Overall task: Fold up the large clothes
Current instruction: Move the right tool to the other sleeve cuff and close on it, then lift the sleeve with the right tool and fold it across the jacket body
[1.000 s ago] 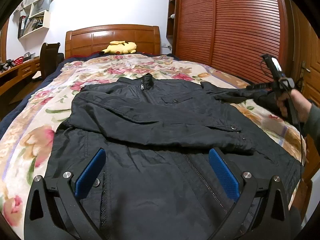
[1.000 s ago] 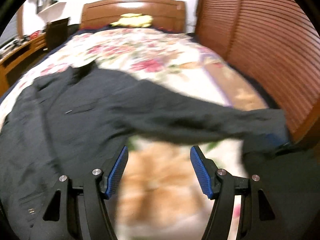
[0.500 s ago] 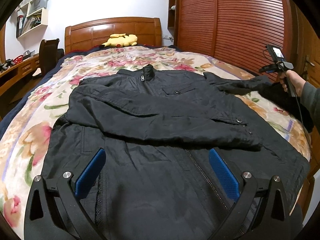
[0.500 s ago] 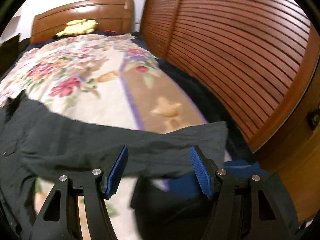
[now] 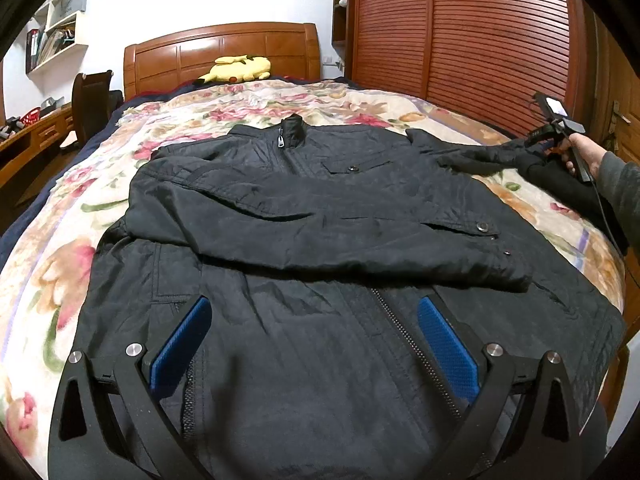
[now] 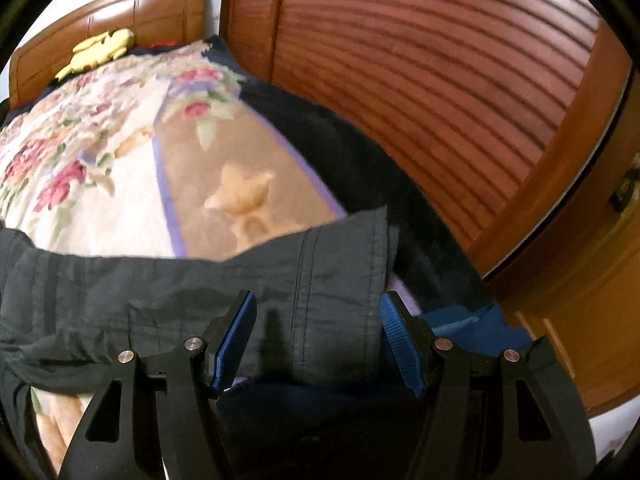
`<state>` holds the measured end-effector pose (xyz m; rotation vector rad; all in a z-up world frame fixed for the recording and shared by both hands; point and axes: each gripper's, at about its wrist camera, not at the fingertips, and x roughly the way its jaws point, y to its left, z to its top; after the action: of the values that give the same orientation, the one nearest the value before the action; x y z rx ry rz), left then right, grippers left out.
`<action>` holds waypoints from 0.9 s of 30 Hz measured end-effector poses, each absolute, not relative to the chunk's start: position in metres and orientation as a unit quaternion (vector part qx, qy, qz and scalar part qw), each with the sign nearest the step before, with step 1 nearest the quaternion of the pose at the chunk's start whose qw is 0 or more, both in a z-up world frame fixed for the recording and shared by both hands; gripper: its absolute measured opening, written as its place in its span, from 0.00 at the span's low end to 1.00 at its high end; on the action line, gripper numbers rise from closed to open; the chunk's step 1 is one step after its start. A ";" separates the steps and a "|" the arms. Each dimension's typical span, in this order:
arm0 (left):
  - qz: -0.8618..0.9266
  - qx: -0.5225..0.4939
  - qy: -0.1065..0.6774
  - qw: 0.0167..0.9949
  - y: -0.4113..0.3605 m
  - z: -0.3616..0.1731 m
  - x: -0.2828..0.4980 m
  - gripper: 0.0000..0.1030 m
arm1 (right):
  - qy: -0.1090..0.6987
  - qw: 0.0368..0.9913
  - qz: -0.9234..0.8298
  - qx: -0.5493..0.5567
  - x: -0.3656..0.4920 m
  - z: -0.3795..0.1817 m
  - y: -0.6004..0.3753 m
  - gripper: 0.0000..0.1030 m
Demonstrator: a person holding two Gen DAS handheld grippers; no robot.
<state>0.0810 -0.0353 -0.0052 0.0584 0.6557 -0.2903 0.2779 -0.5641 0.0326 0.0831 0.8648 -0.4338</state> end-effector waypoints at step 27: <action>-0.136 0.008 0.296 0.946 -0.025 0.000 0.074 1.00 | 0.274 0.948 -0.074 -0.146 0.200 0.106 -0.360 0.15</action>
<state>0.0745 -0.0253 0.0000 0.0155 0.6020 -0.2762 0.2002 -0.3600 0.1064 -0.2978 0.5587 -0.1498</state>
